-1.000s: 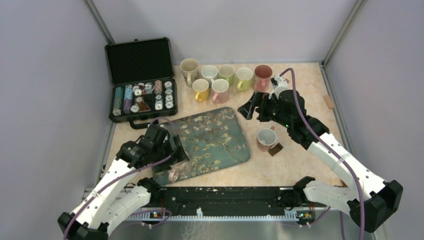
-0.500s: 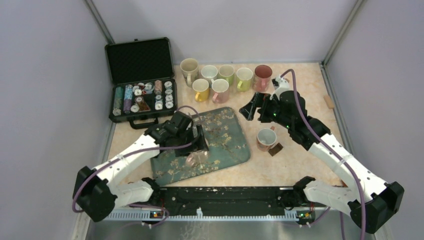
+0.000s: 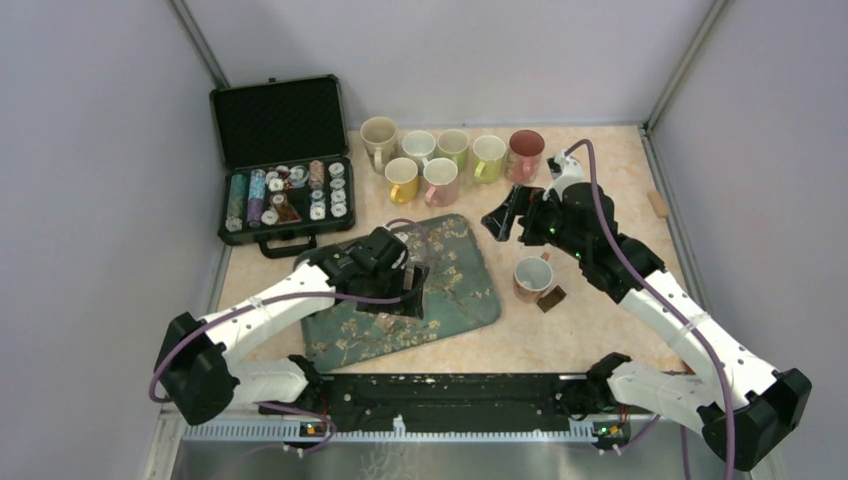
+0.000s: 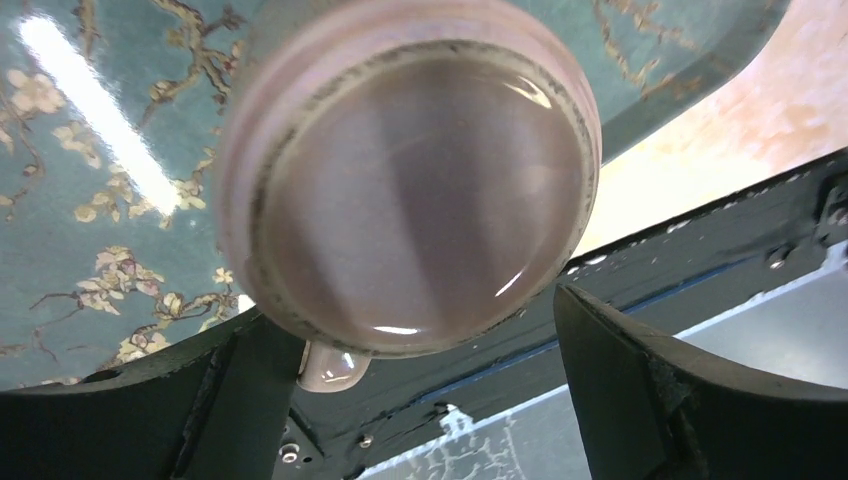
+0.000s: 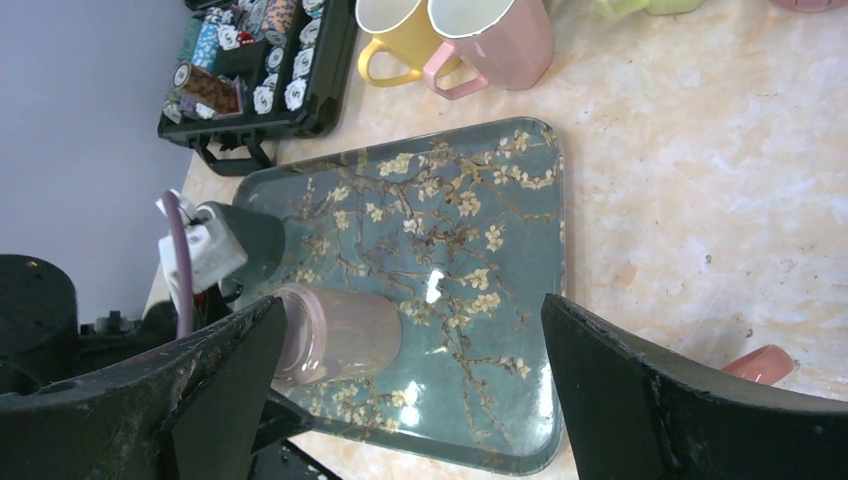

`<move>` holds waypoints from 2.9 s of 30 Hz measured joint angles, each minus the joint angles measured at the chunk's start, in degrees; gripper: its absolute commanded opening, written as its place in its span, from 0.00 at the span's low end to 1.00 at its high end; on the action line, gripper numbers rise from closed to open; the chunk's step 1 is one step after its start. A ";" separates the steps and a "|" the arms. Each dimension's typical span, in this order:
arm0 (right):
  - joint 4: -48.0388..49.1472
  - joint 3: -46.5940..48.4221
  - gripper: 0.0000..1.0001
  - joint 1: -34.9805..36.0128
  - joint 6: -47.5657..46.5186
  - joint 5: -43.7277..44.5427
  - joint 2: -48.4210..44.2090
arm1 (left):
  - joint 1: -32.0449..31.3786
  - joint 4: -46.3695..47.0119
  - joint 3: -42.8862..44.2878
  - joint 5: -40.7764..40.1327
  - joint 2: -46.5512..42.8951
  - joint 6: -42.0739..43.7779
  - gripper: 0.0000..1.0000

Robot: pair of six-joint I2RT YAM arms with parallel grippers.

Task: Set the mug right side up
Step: Move the cup to the tray, then turn over the cup on the tray.

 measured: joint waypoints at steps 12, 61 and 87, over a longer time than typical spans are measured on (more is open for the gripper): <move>-0.92 -1.11 0.99 0.00 0.00 0.31 -0.46 | -7.78 -3.78 6.16 -6.40 8.81 3.56 0.60; -1.31 -1.14 0.99 0.00 -0.61 2.32 -0.72 | -11.96 9.49 -1.73 -28.09 5.75 1.20 0.42; -0.72 -1.88 0.99 0.00 -0.59 1.31 0.96 | -11.96 12.74 0.35 -31.32 1.86 7.13 0.00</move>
